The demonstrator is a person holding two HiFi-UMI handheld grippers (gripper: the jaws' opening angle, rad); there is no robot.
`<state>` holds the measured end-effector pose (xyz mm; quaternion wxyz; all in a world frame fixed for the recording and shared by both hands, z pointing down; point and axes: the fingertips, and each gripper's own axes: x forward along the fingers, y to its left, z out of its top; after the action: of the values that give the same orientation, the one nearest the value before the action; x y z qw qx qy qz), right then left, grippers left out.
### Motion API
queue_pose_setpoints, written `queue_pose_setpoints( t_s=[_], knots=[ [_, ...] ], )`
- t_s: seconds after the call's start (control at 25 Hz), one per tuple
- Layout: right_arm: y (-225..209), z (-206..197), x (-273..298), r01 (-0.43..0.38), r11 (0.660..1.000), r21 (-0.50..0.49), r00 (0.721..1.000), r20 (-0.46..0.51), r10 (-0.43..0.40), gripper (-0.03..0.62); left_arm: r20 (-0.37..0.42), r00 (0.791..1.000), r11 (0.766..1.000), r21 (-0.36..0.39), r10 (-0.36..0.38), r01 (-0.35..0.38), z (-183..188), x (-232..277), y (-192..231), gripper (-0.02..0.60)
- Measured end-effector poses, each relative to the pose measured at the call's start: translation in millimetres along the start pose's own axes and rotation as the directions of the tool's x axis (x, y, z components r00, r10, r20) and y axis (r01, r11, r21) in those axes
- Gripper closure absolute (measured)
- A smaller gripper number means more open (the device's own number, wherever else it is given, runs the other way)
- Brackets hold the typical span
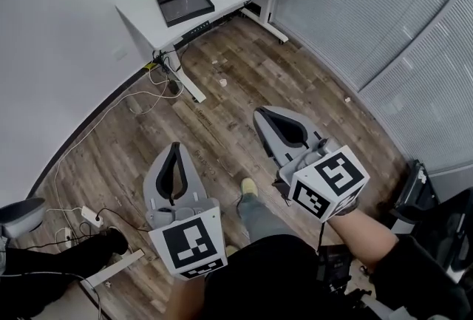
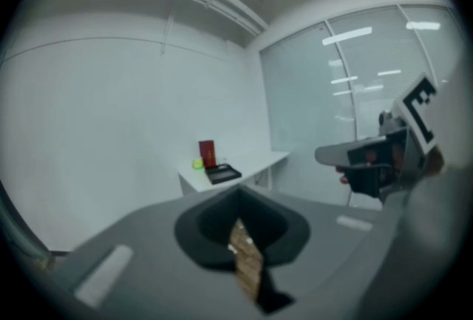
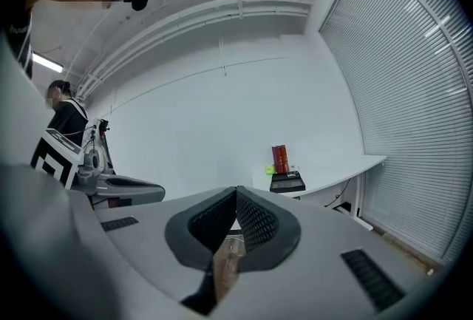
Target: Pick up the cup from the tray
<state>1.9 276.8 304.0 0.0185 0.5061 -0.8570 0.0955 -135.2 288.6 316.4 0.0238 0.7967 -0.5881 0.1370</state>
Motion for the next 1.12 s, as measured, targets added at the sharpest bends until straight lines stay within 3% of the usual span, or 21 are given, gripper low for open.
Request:
queue_pose_setpoints(
  t_s=[0.6,1.12],
  knots=[
    [-62,5,50,-0.030,0.998,0.056,0.999,-0.023,0.031,0.580,-0.053,0.998,1.000,0.003,0.025,-0.025,16,73,-6,0.580],
    [-121,19,85,-0.067,0.995,0.072,0.997,-0.019,0.069,0.580,-0.045,0.997,0.998,-0.005,0.064,-0.064,42,131,-22,0.580]
  ],
)
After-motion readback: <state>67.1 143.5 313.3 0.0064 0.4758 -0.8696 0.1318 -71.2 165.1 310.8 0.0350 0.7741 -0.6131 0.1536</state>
